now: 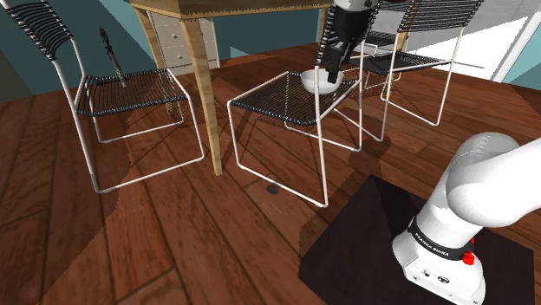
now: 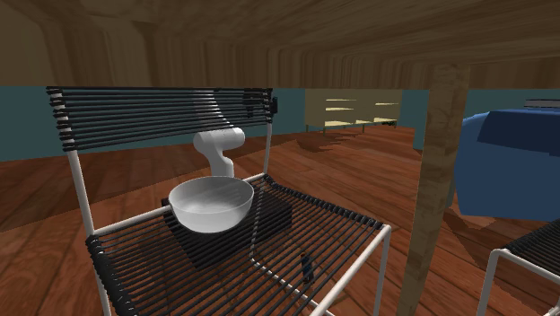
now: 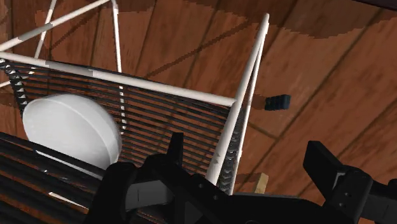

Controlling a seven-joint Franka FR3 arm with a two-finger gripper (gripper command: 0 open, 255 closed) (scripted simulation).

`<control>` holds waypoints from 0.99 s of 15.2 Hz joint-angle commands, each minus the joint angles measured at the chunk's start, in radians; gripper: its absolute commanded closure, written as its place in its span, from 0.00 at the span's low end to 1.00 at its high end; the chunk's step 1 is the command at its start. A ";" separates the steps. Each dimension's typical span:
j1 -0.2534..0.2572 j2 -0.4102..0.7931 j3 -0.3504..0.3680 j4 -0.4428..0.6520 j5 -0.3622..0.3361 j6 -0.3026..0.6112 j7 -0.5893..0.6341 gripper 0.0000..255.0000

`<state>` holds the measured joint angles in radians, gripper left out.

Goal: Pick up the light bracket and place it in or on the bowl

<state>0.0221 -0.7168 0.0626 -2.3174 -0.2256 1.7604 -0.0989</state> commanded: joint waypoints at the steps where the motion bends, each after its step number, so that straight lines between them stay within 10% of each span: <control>1: 0.002 0.117 0.005 -0.030 -0.036 0.079 -0.023 0.00; 6: 0.006 0.257 0.033 -0.031 -0.150 0.263 -0.021 0.00; 7: 0.007 0.047 0.033 -0.020 -0.126 0.083 -0.014 0.00; 15: -0.010 0.147 0.067 -0.145 -0.103 0.236 0.229 0.00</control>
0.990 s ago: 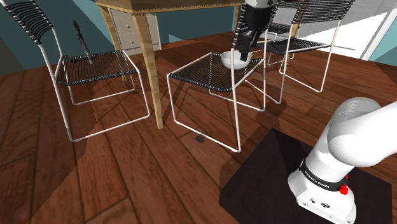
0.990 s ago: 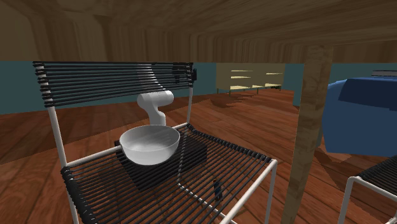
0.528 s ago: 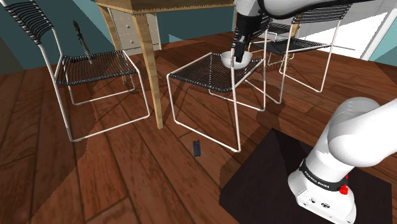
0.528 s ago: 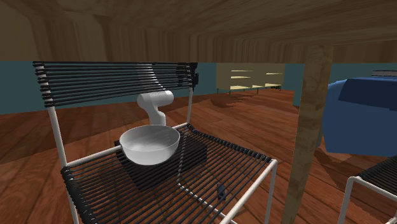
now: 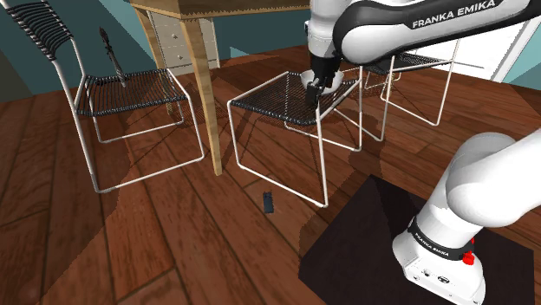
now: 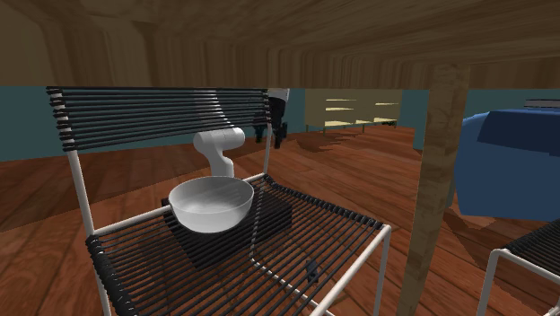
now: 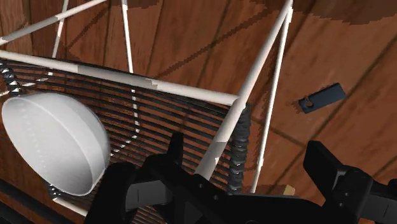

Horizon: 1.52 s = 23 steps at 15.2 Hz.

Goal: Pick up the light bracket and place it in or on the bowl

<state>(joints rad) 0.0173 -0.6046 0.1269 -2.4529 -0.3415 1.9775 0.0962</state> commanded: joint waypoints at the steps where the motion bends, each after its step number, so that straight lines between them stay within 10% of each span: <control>1: -0.010 0.054 0.010 -0.023 0.017 0.043 0.068 0.00; 14: -0.036 0.443 0.061 -0.067 -0.003 0.364 0.536 0.00; 15: -0.038 0.255 0.060 -0.048 -0.009 0.090 0.489 0.00; 23: -0.040 0.476 0.062 -0.056 -0.023 0.300 0.686 0.00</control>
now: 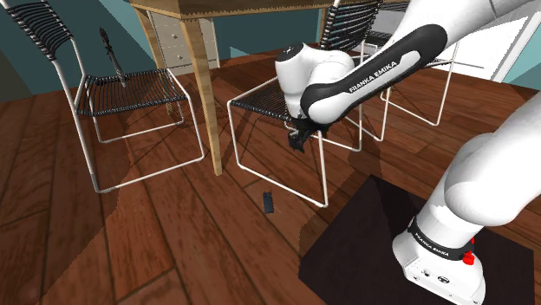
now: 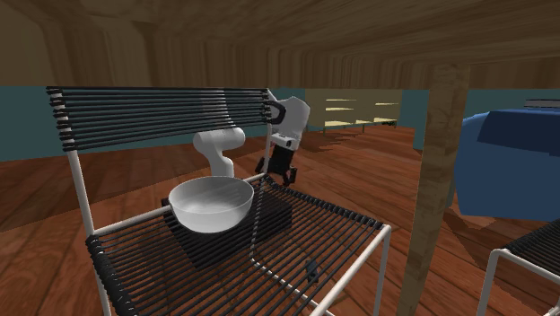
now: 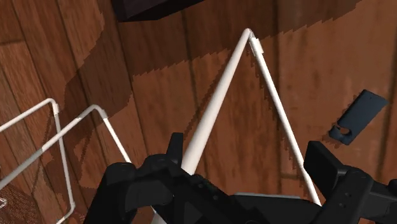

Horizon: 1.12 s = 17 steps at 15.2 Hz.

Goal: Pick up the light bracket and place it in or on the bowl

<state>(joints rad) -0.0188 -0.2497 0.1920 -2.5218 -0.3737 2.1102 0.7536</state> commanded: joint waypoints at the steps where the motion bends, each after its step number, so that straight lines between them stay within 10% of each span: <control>1: -0.004 0.157 -0.003 0.018 0.005 0.196 0.057 0.00; 7: -0.004 0.384 -0.007 0.078 -0.037 0.357 0.226 0.00; 8: -0.001 0.291 -0.001 0.032 -0.005 0.040 0.190 0.00; 9: -0.001 0.291 -0.001 0.032 -0.005 0.040 0.190 0.00; 17: -0.003 0.555 -0.010 0.126 -0.045 0.321 0.343 0.00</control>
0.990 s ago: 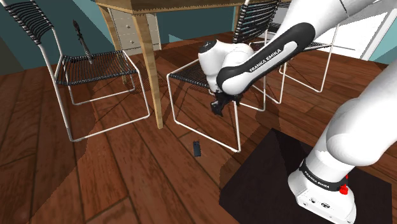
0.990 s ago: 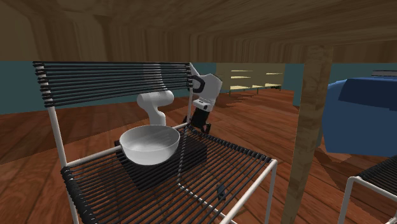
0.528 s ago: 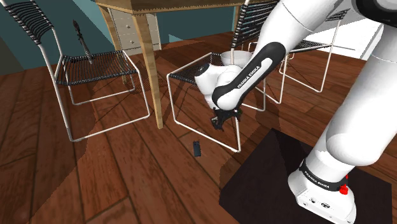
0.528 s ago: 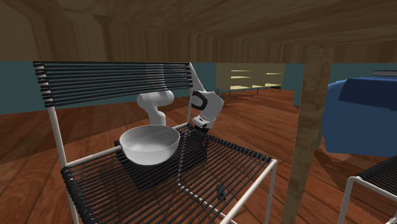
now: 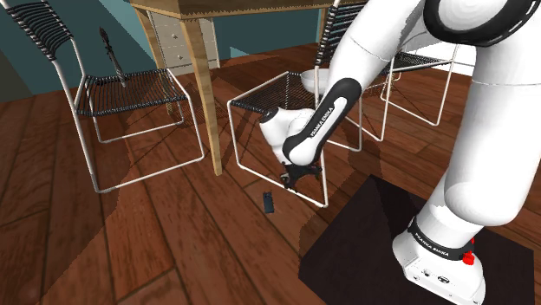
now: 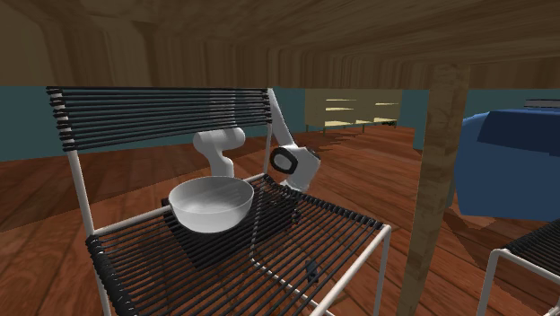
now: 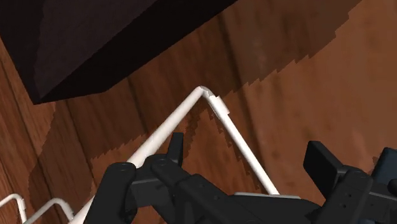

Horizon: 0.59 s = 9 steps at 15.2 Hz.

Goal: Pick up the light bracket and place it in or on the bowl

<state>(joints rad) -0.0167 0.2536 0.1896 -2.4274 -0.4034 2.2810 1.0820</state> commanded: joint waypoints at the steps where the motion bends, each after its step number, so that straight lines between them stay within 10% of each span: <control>1: -0.004 0.085 -0.008 0.049 -0.022 0.181 0.033 0.00; 9: 0.034 0.352 -0.041 0.238 -0.048 0.393 0.149 0.00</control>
<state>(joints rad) 0.0094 0.5647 0.1549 -2.2212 -0.4476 2.6455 1.2157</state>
